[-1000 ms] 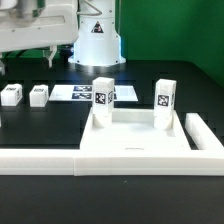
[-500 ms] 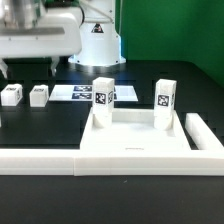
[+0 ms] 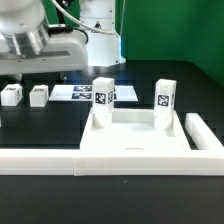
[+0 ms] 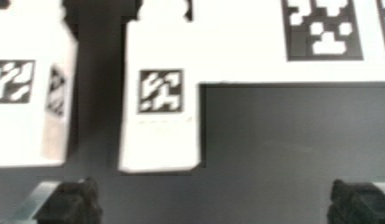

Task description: Assemble square table

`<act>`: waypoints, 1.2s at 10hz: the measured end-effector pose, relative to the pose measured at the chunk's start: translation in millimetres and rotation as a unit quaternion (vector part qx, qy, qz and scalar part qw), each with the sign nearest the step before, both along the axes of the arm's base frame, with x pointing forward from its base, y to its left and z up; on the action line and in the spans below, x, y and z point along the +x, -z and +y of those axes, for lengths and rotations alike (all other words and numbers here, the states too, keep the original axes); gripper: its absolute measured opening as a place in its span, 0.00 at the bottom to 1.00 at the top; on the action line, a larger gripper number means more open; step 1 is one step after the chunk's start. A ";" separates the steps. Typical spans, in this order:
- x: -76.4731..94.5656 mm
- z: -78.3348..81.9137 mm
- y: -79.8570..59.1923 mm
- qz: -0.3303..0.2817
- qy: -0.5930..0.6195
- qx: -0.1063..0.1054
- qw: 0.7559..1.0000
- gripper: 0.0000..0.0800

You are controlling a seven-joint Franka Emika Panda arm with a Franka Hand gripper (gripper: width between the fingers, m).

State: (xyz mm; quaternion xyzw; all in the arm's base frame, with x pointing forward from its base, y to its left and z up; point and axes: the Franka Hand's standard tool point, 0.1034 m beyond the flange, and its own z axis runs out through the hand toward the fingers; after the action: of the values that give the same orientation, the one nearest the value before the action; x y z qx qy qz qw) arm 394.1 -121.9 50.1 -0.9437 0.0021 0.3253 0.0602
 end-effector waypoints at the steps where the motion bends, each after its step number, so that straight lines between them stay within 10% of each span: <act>1: 0.0 1.8 1.5 0.028 -0.002 0.006 1.000 0.81; 4: -2.8 -5.9 1.7 0.129 -0.022 0.013 0.991 0.81; 12: -14.0 -8.2 12.2 0.116 -0.042 0.008 0.992 0.81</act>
Offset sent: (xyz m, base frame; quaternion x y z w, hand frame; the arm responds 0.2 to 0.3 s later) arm -0.0058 -0.0481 0.0092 -0.0921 -0.2421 0.0206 0.9656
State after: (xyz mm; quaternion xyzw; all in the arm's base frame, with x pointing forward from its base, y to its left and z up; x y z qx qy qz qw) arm 380.1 -130.1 37.8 -0.8982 -0.0331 0.4351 0.0537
